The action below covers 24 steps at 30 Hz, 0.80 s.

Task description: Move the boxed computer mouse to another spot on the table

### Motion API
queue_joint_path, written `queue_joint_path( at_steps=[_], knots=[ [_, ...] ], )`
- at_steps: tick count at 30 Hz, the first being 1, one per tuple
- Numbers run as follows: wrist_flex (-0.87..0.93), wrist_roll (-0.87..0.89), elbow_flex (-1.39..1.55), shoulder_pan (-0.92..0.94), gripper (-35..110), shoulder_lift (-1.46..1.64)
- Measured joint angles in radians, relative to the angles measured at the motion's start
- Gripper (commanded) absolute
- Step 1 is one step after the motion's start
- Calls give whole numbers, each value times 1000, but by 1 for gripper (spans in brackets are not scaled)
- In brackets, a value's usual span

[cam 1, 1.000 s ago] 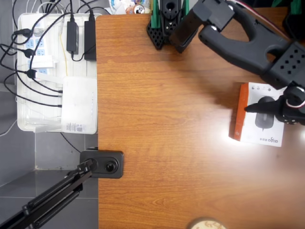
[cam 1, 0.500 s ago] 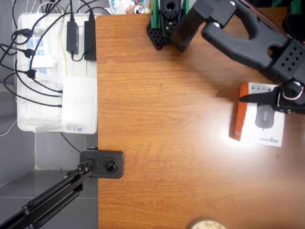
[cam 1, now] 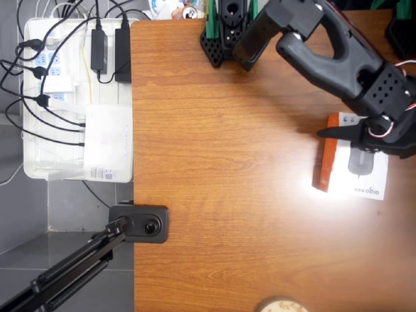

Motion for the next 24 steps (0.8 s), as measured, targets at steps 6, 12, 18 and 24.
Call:
queue_joint_path(
  at_steps=[6,12,18,24],
  knots=[
    [-80,-21,52,-2,101,-58],
    [40,72,-3,28,0,-78],
    [362,207,-209,87,0,-49],
    [569,186,-706,230,0,-100]
  ],
)
